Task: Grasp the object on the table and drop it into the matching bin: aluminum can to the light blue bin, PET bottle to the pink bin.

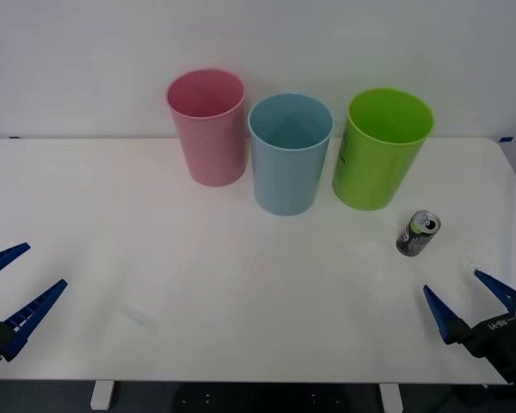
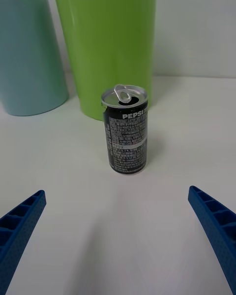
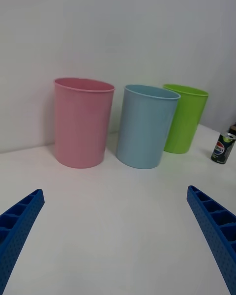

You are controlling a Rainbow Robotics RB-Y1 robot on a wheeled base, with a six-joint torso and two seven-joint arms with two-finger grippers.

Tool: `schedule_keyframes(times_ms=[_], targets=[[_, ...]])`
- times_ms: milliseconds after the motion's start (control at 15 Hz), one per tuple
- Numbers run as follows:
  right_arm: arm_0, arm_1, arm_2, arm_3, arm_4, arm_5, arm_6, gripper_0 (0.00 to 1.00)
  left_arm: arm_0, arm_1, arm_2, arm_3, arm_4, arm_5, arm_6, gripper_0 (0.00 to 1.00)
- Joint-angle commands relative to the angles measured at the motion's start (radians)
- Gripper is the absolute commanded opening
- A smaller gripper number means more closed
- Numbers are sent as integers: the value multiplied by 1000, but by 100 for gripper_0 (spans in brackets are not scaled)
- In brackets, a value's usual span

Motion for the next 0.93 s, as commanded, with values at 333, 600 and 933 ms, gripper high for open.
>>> schedule_keyframes(times_ms=[333, 600, 933], targets=[[-93, 4, 57, 61, -11, 81, 9, 100, 0, 0, 0, 0, 0, 0, 0, 100], [-191, 20, 57, 163, -8, 77, 27, 100, 0, 0, 0, 0, 0, 0, 0, 100], [-261, 33, 57, 222, -8, 100, 47, 100, 0, 0, 0, 0, 0, 0, 0, 100]])
